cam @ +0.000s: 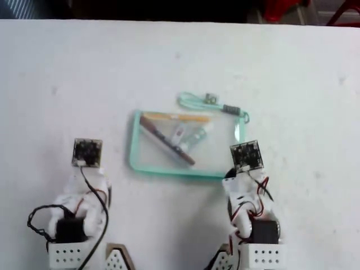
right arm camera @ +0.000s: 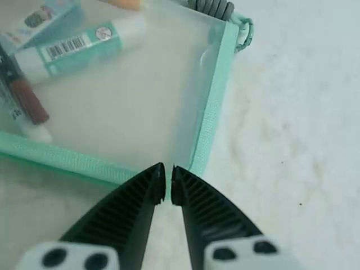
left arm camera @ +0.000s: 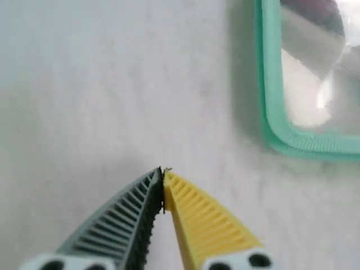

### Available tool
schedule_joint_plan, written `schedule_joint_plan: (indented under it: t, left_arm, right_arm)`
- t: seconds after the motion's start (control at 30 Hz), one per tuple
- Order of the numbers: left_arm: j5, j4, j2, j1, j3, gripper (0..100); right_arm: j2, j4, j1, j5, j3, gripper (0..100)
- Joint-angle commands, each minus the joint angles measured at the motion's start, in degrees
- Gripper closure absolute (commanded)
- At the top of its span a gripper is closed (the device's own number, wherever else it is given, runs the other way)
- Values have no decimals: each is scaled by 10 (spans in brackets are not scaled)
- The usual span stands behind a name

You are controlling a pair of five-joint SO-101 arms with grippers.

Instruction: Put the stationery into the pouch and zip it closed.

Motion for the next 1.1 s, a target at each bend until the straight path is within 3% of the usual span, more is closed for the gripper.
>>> schedule_joint_plan:
  t: [0.0,0.23,0.4,1.07]
  left_arm:
    - [4,42,-4,6,-1,976]
    - [4,40,-4,7,-1,976]
    - [4,40,-4,4,-1,976]
    - [4,40,-4,4,-1,976]
  right_arm:
    - [1,51,-7,-4,5,978]
    - [-2,116,-36,-8,5,979]
    - [-1,116,-23,-102,5,982]
    - [-1,116,1,-93,5,981]
